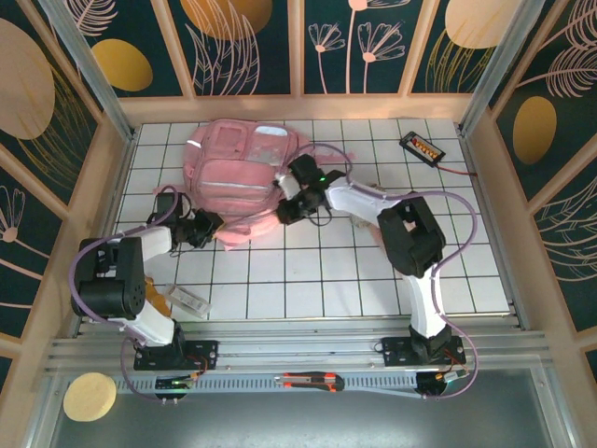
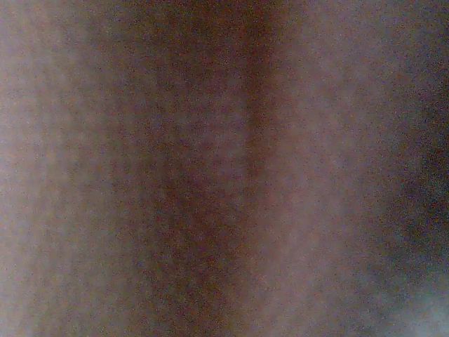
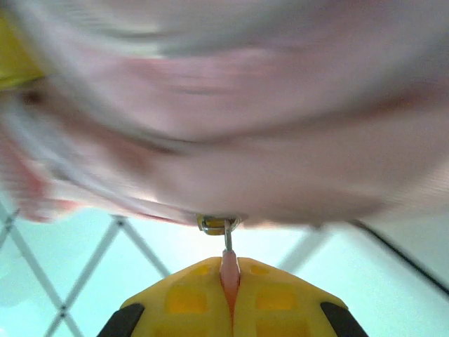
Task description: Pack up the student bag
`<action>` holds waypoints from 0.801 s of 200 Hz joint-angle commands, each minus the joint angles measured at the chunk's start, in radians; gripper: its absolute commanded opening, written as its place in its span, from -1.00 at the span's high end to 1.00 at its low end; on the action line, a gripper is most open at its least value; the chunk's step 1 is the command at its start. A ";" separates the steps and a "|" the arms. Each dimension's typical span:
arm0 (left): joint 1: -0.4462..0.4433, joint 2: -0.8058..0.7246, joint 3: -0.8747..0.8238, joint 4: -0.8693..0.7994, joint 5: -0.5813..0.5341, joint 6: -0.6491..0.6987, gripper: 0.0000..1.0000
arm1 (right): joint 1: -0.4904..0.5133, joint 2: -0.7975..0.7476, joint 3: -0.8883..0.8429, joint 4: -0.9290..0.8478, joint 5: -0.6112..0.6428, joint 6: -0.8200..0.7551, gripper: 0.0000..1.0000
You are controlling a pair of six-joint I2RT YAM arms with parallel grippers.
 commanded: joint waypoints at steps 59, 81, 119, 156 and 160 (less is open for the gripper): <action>0.062 -0.055 0.047 -0.217 -0.111 0.210 1.00 | -0.221 -0.055 -0.056 -0.023 0.195 -0.074 1.00; 0.063 -0.052 0.054 -0.276 -0.107 0.269 1.00 | -0.254 0.023 0.043 0.020 0.231 -0.080 1.00; 0.063 -0.080 0.042 -0.359 -0.146 0.353 1.00 | -0.296 0.189 0.277 0.025 0.292 -0.058 1.00; 0.062 -0.078 0.039 -0.338 -0.105 0.335 1.00 | -0.329 0.237 0.382 -0.038 0.222 -0.038 1.00; 0.063 -0.078 0.039 -0.327 -0.086 0.329 1.00 | -0.333 0.230 0.380 -0.049 0.197 -0.040 0.82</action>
